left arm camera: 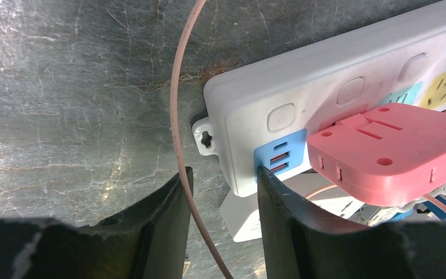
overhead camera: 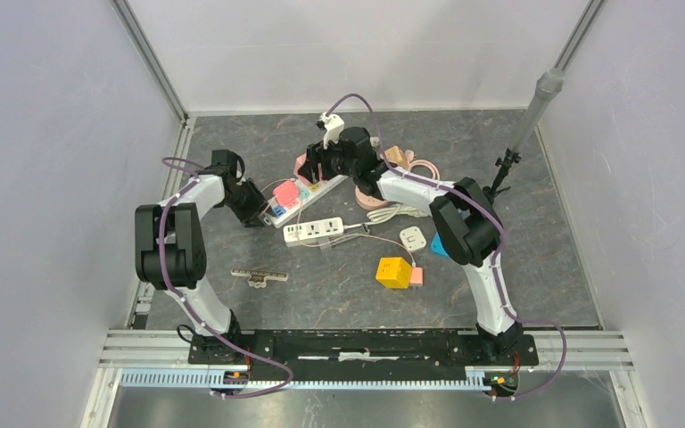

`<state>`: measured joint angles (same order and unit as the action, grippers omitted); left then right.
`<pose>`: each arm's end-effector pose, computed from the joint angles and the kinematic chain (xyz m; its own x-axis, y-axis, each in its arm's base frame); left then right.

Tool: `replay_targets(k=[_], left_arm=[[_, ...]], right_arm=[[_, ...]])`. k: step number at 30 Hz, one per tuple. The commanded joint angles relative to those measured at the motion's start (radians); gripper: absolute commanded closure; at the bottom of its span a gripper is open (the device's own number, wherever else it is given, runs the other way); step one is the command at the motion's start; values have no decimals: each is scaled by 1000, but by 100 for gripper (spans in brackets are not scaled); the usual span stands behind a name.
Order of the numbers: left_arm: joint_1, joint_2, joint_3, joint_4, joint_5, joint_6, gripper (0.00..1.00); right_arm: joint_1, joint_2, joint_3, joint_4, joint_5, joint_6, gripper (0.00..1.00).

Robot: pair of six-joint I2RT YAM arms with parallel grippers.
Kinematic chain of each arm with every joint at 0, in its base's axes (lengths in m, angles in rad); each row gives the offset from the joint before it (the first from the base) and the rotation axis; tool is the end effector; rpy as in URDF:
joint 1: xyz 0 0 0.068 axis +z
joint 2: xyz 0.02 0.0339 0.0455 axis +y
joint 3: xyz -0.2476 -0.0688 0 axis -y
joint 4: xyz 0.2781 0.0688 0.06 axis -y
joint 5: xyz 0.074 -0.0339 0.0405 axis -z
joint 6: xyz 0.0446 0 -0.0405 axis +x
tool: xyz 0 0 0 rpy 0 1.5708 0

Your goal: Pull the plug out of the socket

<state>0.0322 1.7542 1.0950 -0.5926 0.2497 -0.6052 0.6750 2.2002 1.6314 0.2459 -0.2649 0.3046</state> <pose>0.3587 0.0005 0.1227 -0.8068 -0.5776 -0.1244 -0.5019 0.7811 -0.3714 0.4169 0.3487 0.1773 -0.4753 -0.0097 -0.8797 -0.6860 0.6303 0.3637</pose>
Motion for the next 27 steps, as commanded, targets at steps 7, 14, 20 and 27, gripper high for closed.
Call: replay_targets(k=[7,14,20,27], left_arm=[[-3,17,134,-84,-75,34,48],[-4,-51,175,-131,-132,66,44],[-11,-84,185,-131,-201,114,41],[-12,-99,206,-131,-226,122,30]], right_arm=[[-15,-239,-172,-87,67,-120,100],[-16,-272,-259,-209,31,-193,97],[-17,-243,-255,-264,3,-194,88],[-17,-218,-233,-330,23,-203,53]])
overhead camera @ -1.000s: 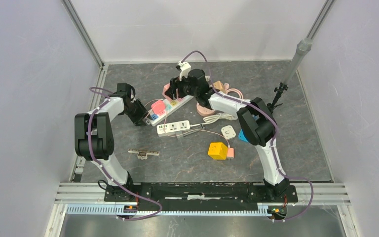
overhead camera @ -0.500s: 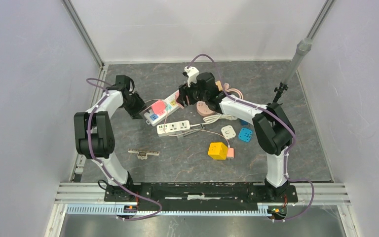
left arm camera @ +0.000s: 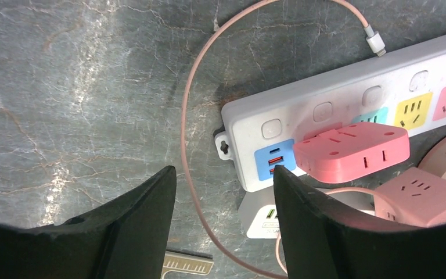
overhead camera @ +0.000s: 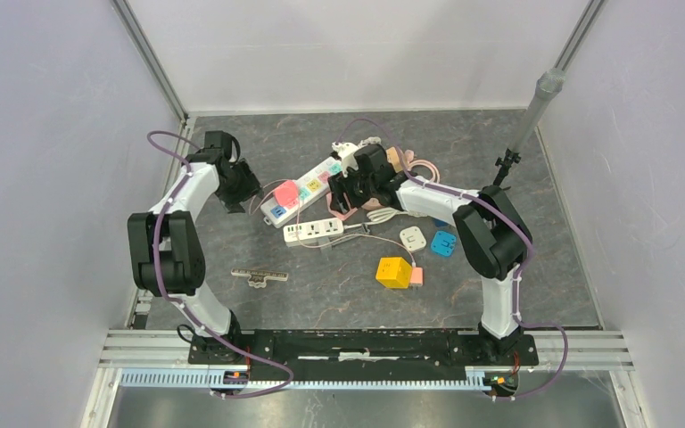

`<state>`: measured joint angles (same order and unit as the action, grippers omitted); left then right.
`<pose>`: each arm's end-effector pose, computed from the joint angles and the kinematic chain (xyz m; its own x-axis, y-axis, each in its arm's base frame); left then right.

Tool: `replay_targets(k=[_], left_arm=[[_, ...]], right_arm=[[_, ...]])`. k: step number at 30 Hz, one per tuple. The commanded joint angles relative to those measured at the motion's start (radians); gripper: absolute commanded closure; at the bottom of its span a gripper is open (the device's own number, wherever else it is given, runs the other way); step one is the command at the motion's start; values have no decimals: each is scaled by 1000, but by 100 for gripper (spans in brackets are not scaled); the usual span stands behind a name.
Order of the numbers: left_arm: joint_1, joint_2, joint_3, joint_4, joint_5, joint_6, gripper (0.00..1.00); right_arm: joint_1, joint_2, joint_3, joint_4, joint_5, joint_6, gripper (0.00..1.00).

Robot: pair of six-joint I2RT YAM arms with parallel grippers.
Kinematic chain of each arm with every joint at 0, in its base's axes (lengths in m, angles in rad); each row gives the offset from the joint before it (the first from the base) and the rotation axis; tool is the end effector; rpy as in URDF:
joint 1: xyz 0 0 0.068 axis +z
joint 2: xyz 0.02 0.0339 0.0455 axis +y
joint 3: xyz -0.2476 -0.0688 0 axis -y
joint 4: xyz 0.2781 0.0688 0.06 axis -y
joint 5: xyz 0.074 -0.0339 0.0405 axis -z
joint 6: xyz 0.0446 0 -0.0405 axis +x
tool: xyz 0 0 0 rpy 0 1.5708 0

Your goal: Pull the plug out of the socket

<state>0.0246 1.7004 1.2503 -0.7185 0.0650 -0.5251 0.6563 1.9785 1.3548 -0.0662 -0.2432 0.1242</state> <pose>0.3749 0.0063 0.1830 -0.7964 -0.5200 -0.3087 -0.4604 0.8524 -0.2479 0.3653 0.2949 0.1524 -0.5920 -0.3042 -0.7464 -0.6712 0.6987 0.2476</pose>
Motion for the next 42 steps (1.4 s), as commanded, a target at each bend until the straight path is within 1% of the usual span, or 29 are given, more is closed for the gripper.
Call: replay_targets(k=[1,2,4,5,7,11,16,18,20,24,27,30,32,35,39,41,42], left_arm=[[-5,-45,58,-5,-41,42,29],[-4,-46,69,-6,-45,43,26],[-5,-46,91,-5,-54,49,21],[-5,-45,105,-5,-52,53,12],[-4,-37,137,-5,-32,78,1],[-8,-16,189,7,19,117,0],[-12,0,196,88,113,162,1],[-12,19,200,117,168,177,2],[-46,44,202,150,217,186,5],[-75,108,212,198,304,223,14],[-96,155,219,199,352,274,16],[-105,182,217,176,417,316,18],[-108,180,200,174,442,334,20],[-115,167,169,168,421,353,24],[-118,155,149,158,395,355,33],[-126,155,160,130,355,380,38],[-136,159,185,78,299,420,42]], right_arm=[[0,3,46,-22,4,-21,48],[-2,2,47,-22,6,-18,42],[-9,-3,50,-12,1,-13,34],[-14,-8,52,-3,-3,-11,30],[-27,-15,53,25,-23,6,24],[-59,-22,55,99,-77,50,14],[-101,-8,62,163,-94,127,11],[-119,11,72,184,-99,166,11],[-136,41,91,201,-112,218,14],[-158,119,167,201,-159,287,30],[-162,159,205,201,-178,303,39],[-163,181,219,203,-191,316,42],[-162,188,215,206,-197,323,43],[-163,200,212,216,-211,328,43],[-162,228,228,215,-225,329,43],[-162,237,231,213,-215,329,44],[-164,245,235,207,-183,324,43]])
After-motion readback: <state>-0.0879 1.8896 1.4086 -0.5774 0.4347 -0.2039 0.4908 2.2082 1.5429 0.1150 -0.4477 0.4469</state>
